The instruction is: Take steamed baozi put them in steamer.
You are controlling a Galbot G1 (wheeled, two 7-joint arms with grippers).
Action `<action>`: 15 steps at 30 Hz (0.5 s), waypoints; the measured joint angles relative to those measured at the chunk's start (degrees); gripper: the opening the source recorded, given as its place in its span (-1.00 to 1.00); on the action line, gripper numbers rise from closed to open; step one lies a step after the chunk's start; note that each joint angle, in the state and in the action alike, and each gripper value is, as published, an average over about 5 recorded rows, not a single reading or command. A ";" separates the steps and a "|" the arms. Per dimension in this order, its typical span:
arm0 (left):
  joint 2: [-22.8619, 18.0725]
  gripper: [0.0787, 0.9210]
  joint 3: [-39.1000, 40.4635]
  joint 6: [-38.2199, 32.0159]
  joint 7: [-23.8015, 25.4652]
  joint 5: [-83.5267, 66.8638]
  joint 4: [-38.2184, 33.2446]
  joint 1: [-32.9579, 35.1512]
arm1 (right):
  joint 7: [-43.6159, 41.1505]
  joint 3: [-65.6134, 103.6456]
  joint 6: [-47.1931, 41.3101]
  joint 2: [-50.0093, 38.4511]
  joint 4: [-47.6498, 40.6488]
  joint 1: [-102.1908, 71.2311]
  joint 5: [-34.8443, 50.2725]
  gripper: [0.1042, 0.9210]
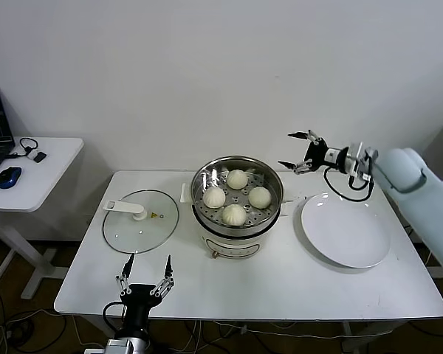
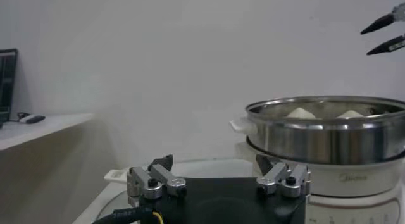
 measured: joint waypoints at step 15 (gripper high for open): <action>-1.51 0.77 -0.51 -0.88 -0.60 0.63 -0.51 0.58 | 15.60 28.14 6.72 11.74 9.57 -34.13 4.63 0.76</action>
